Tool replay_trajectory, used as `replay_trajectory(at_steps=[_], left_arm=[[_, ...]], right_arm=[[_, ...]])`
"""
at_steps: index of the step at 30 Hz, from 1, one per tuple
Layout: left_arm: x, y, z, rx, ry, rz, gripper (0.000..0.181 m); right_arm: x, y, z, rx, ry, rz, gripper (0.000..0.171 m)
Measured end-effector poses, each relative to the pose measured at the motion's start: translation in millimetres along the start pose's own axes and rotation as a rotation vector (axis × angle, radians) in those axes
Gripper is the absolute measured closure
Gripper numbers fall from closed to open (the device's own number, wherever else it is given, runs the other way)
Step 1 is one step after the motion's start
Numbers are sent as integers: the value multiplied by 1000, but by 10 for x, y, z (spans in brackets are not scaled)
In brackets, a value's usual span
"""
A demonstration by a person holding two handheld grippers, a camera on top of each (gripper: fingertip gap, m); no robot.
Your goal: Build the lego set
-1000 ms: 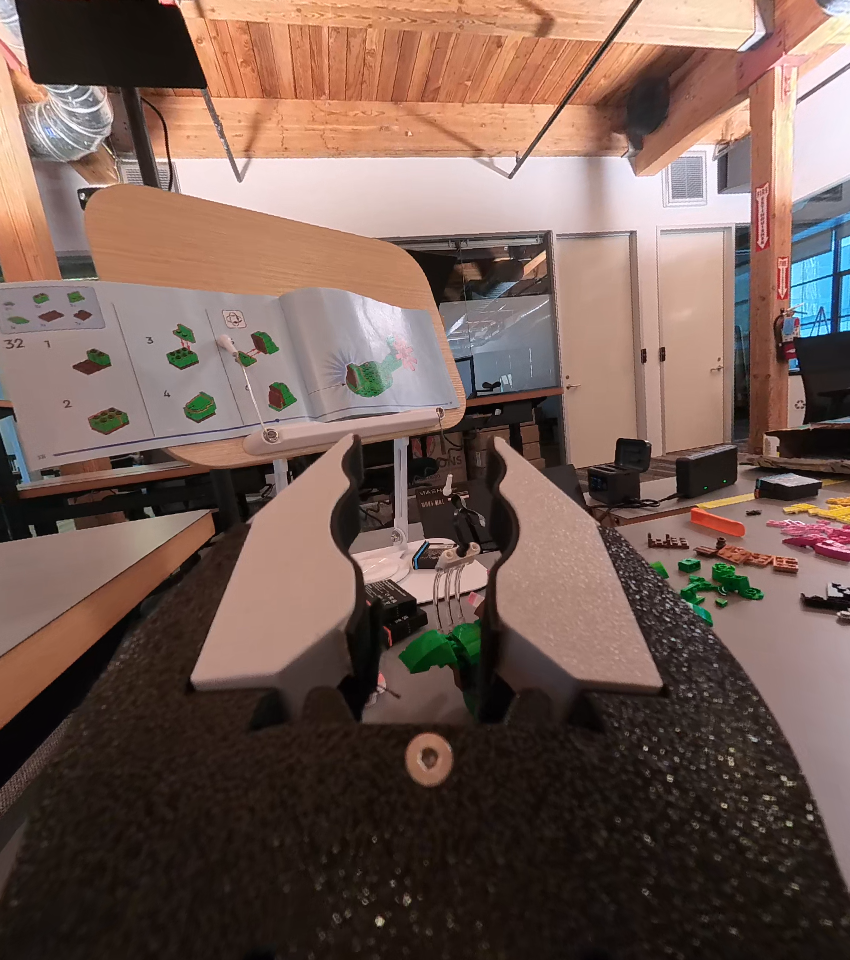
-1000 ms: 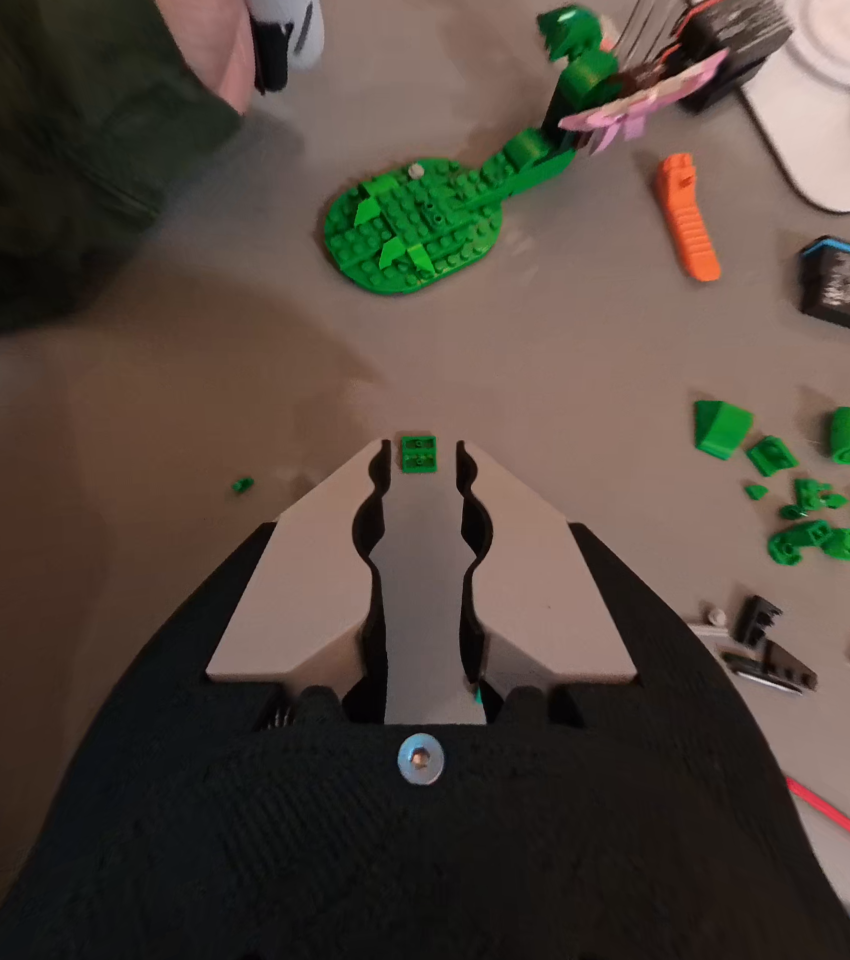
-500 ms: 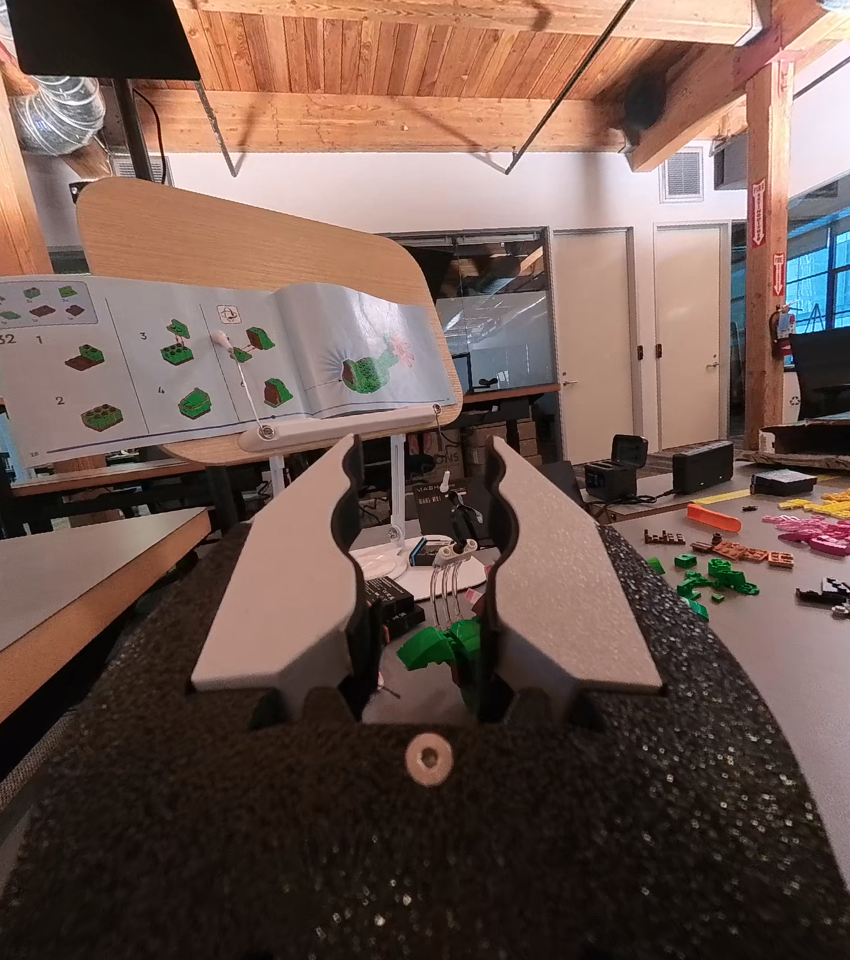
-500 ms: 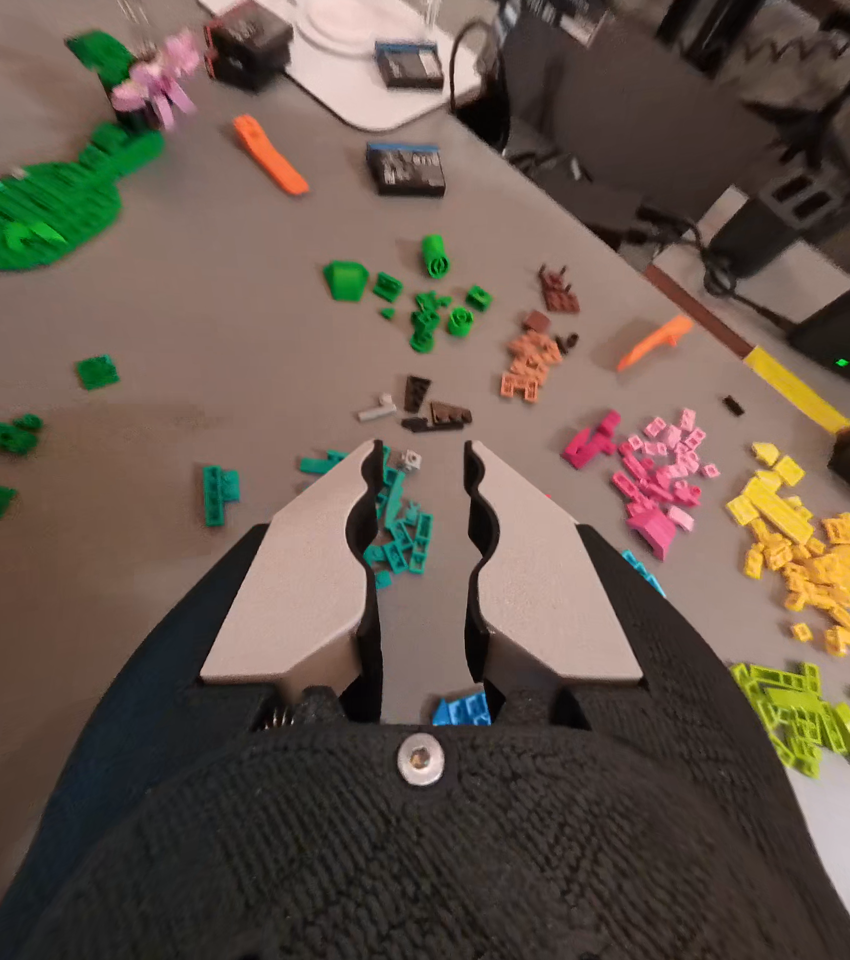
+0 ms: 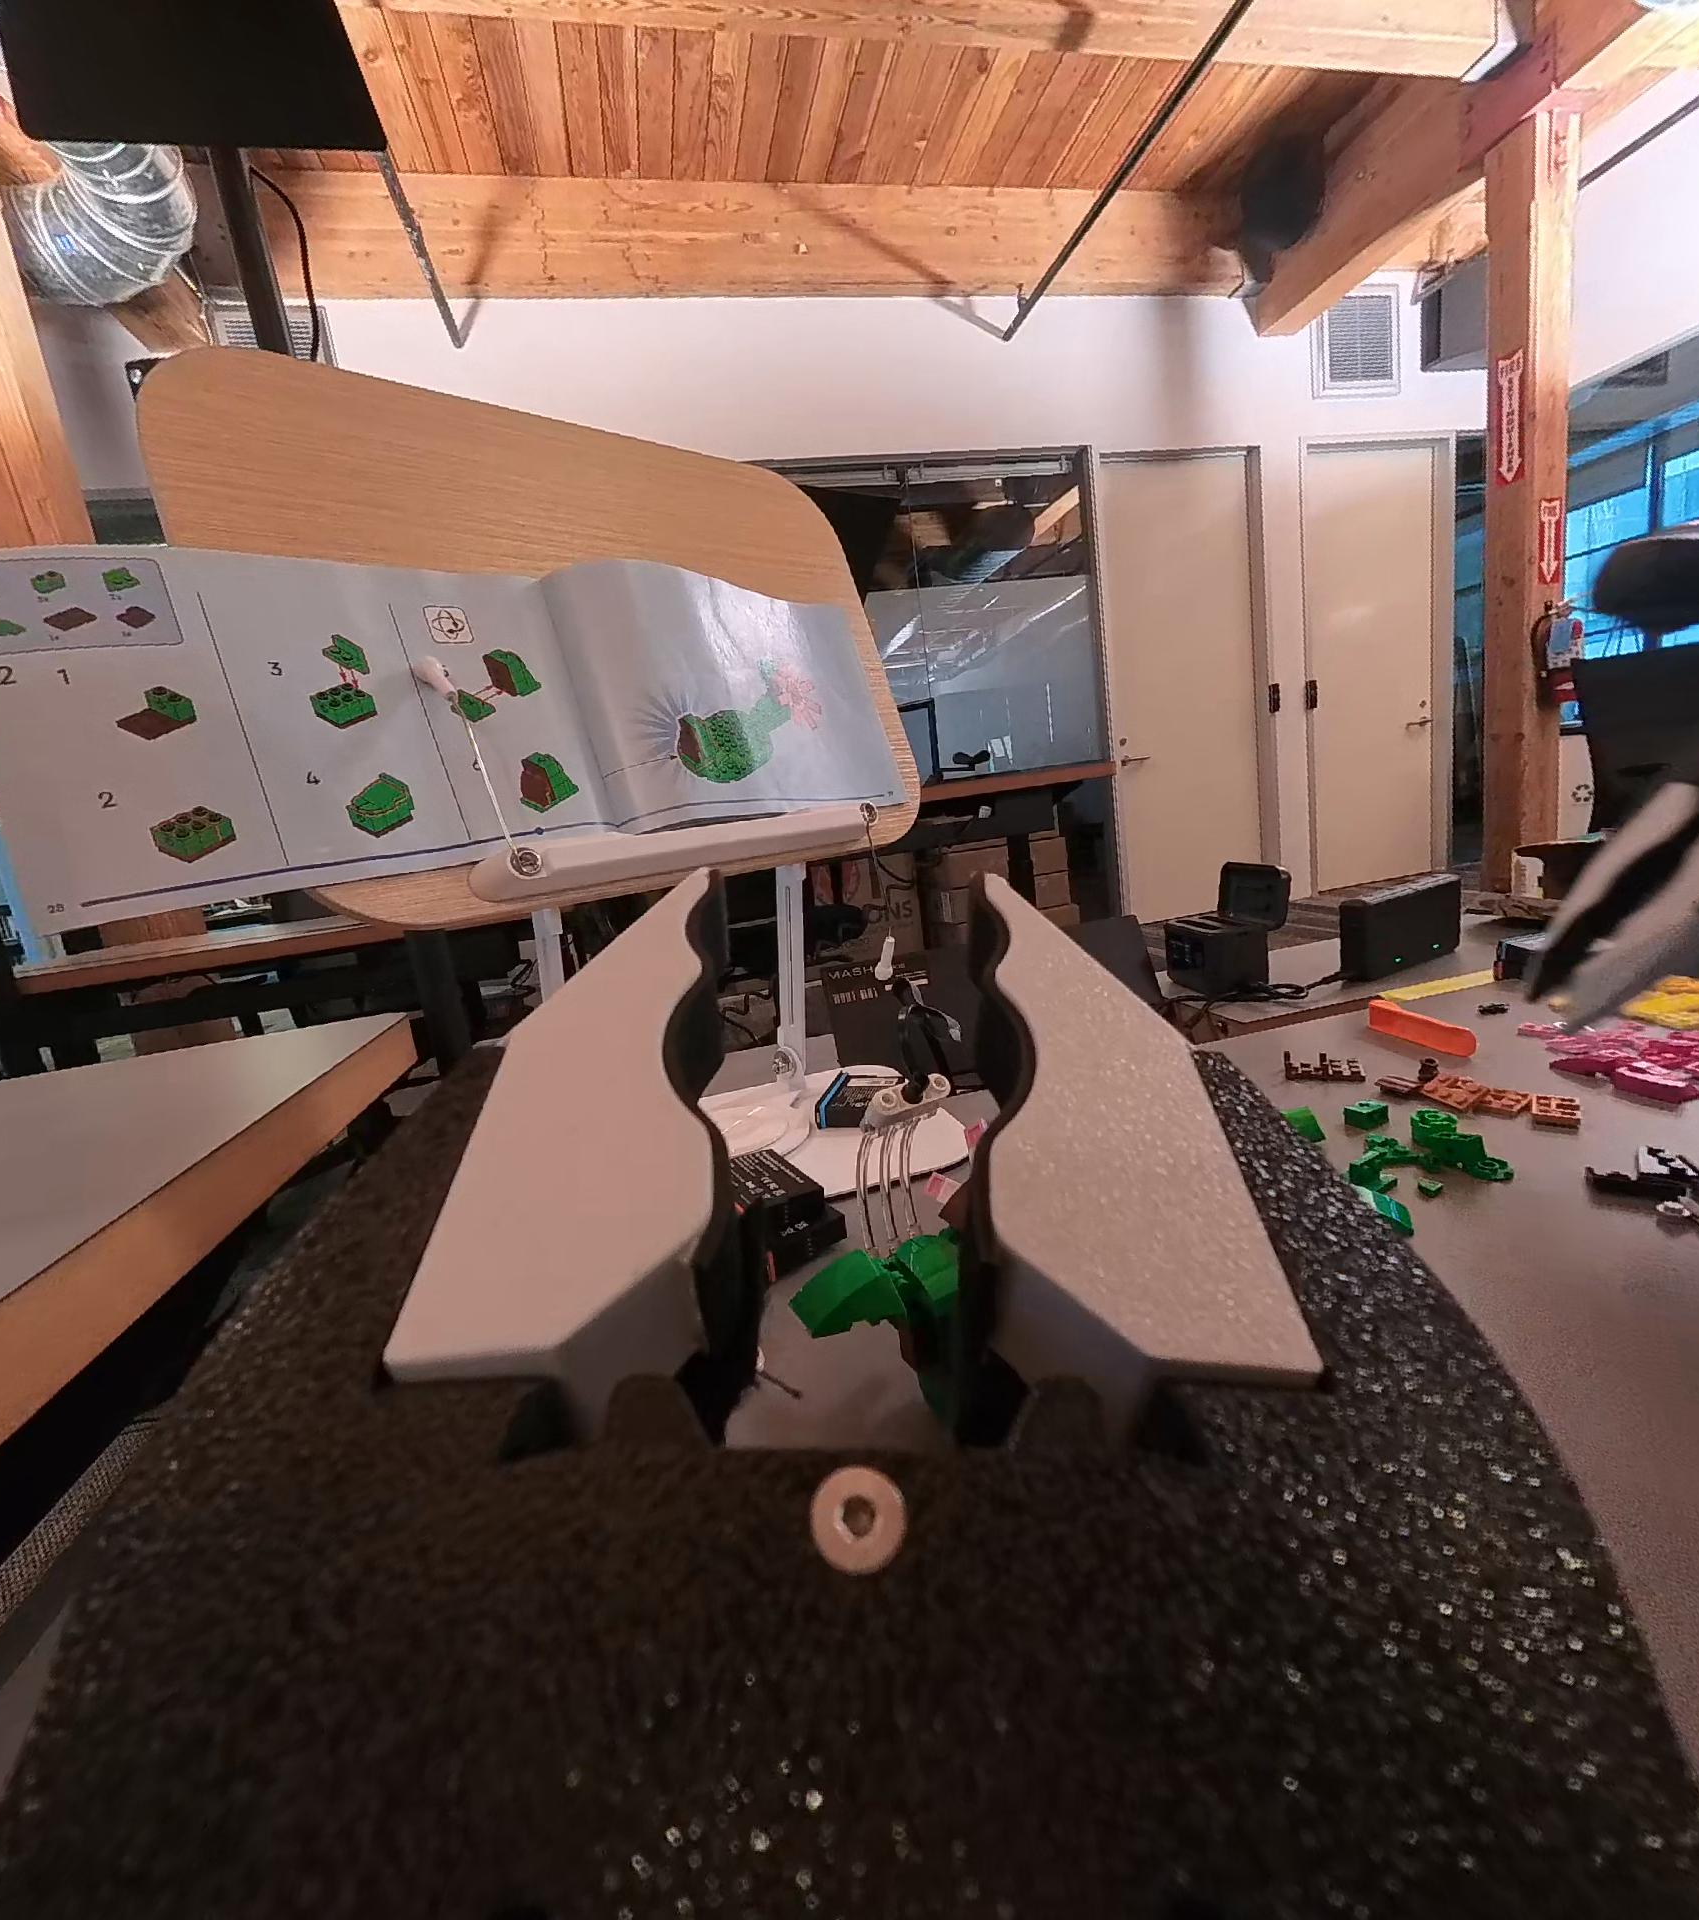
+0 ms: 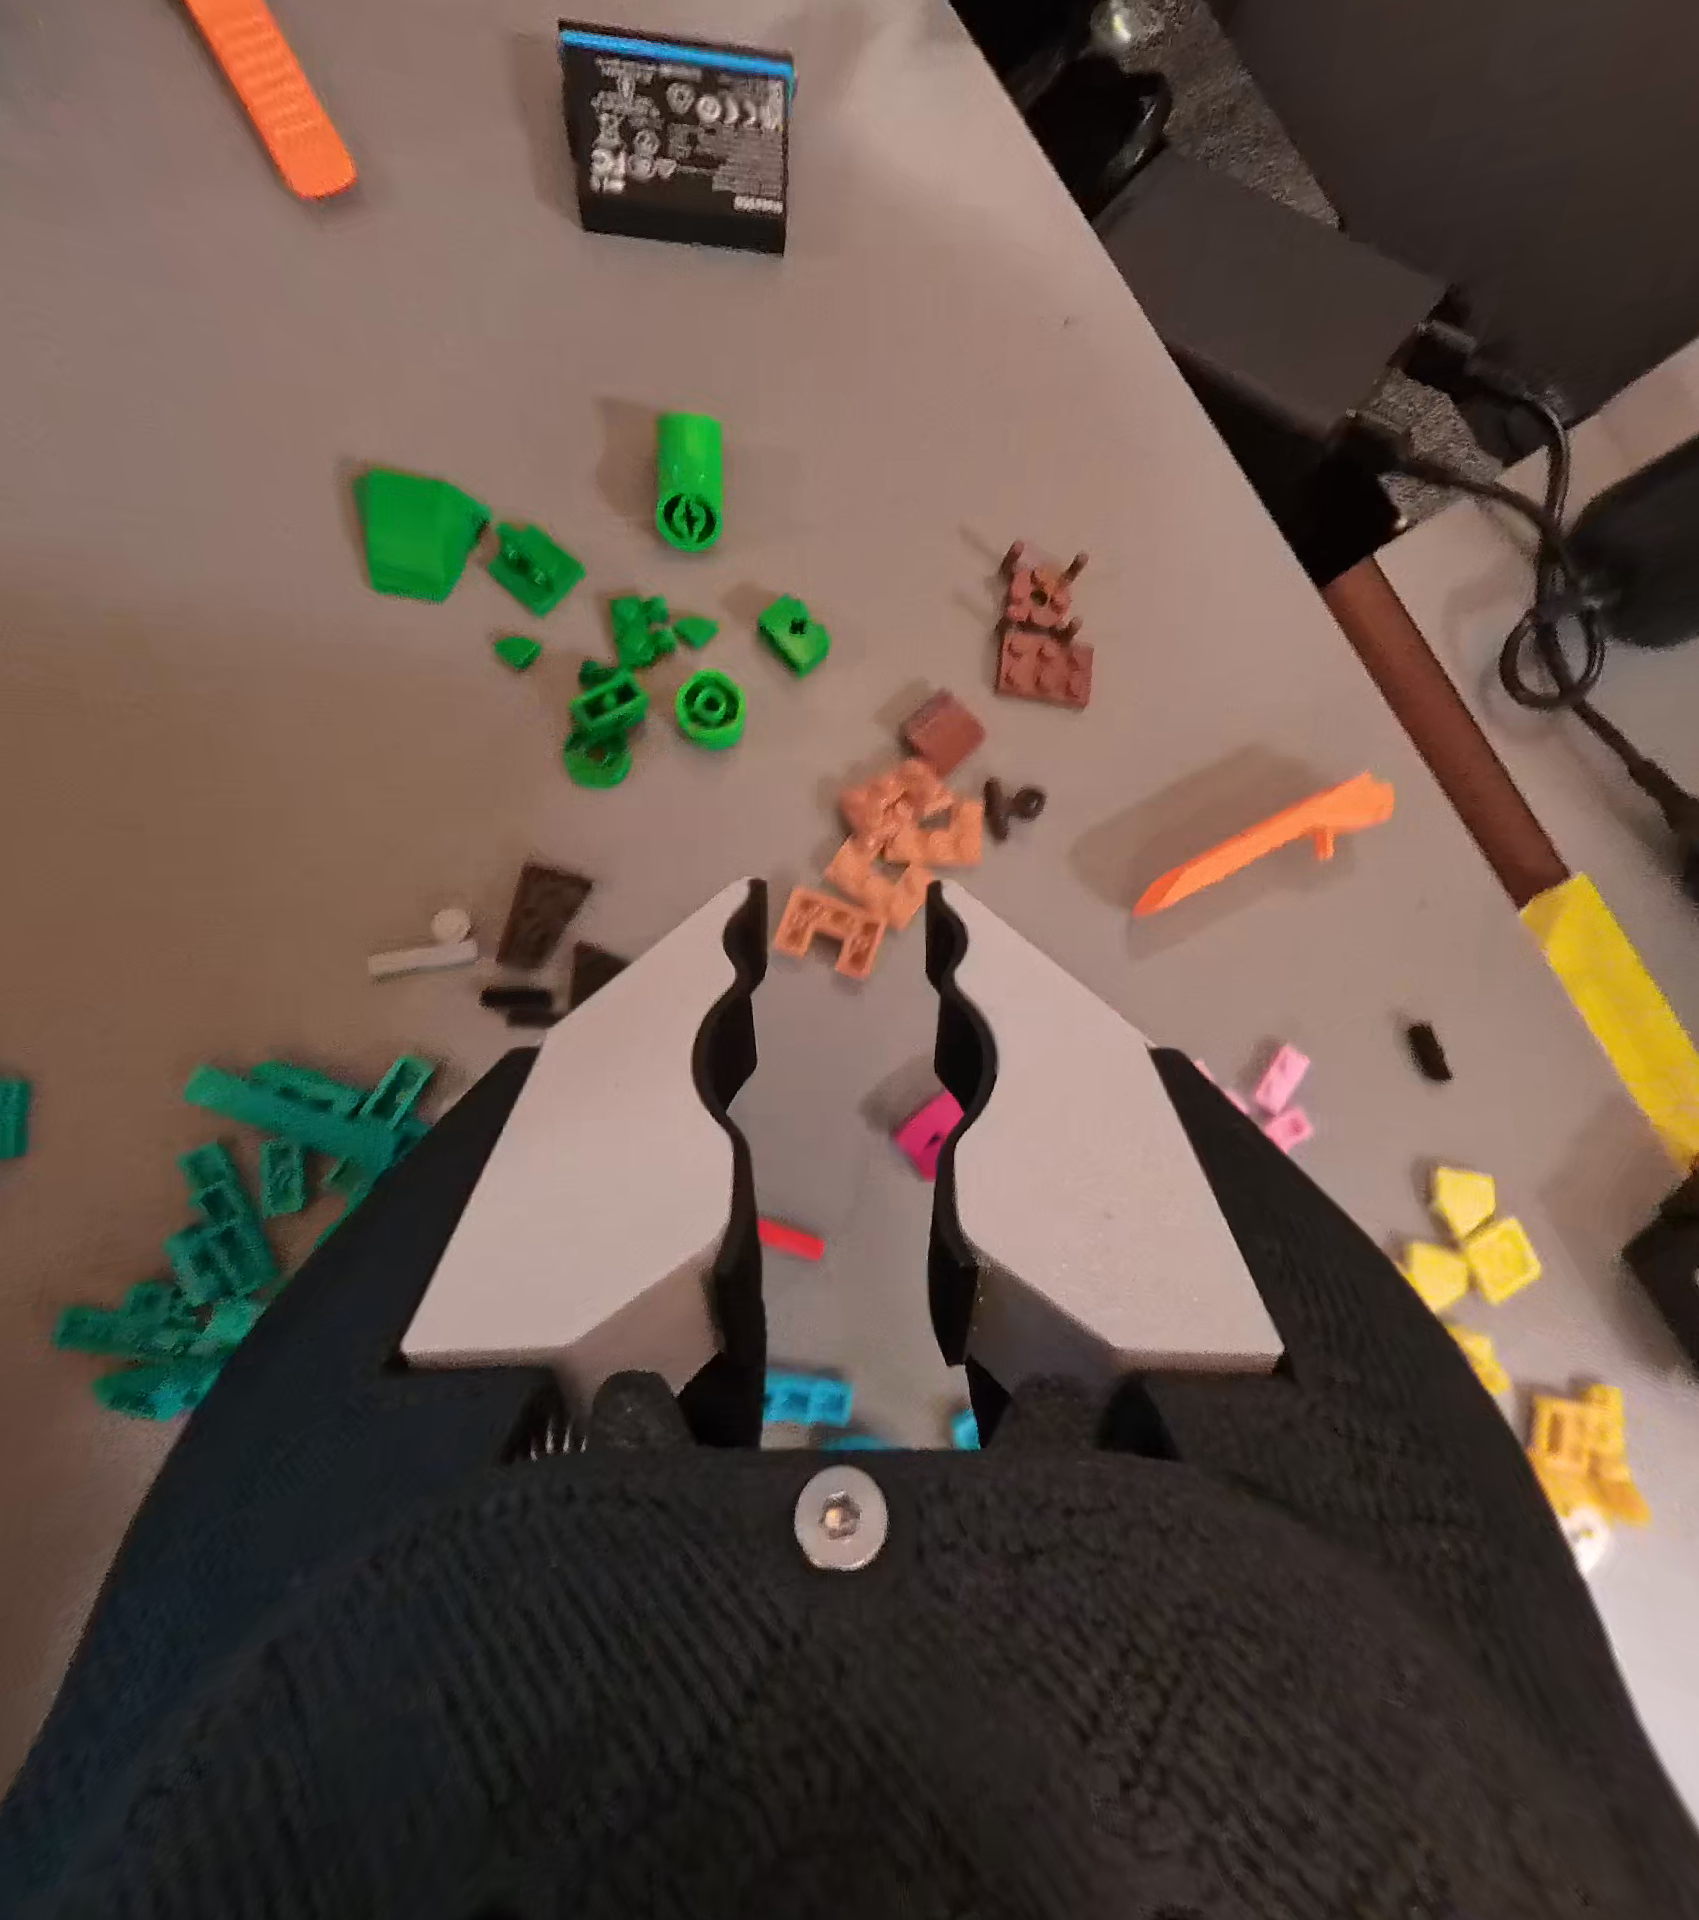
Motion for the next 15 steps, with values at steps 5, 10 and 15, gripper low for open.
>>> replay_trajectory(at_steps=[5,10,15], left_arm=[[5,-4,-6,4,-1,3,139],[4,-5,-12,7,-4,2,139],[1,-4,-13,7,-8,1,139]], right_arm=[[-136,-226,-290,-30,-5,37,141],[-168,-457,-490,-47,-49,55,139],[-142,-703,-596,-89,-104,77,132]])
Point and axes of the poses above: each gripper's, where its closed fingertips meet, y back along the fingers, x out of its underside, z = x × y across the jaws, the point moved 6 cm from there along y, back along the fingers, and after that the axes turned 15 degrees about y, right-handed, at the moved point
